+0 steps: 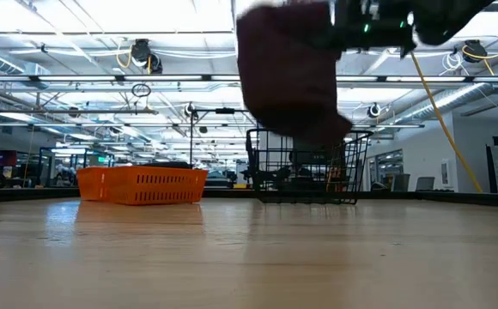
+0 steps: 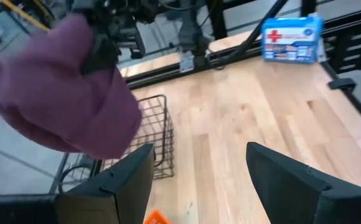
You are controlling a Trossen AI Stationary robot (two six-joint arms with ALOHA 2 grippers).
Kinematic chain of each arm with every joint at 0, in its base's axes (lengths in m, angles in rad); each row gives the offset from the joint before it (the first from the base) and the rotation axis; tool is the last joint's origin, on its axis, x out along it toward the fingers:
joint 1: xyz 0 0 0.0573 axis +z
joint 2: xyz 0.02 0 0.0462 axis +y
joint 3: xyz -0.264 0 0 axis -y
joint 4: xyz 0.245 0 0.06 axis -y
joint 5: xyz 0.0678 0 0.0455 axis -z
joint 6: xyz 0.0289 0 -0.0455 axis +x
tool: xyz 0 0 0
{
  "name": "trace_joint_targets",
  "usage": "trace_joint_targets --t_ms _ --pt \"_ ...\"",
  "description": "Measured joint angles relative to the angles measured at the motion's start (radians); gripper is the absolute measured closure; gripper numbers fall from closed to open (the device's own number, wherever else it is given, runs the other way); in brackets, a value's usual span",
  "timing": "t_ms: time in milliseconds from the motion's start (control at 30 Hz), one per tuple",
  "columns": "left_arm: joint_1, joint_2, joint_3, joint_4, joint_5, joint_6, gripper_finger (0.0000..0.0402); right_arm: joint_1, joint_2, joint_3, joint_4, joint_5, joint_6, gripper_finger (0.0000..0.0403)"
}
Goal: Pick & Place Medicine items
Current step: Put the purple patient gown into the black mesh basket
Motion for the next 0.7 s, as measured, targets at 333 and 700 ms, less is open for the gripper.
trace_joint_targets --t_ms 333,700 --pt "0.087 0.001 -0.008 0.001 0.001 -0.048 0.0144 -0.125 0.191 -0.002 -0.073 -0.306 0.376 0.0370" --pt "0.145 0.000 -0.008 -0.004 0.011 -0.049 0.0144 -0.127 0.186 -0.002 -0.349 0.043 0.233 0.0370"
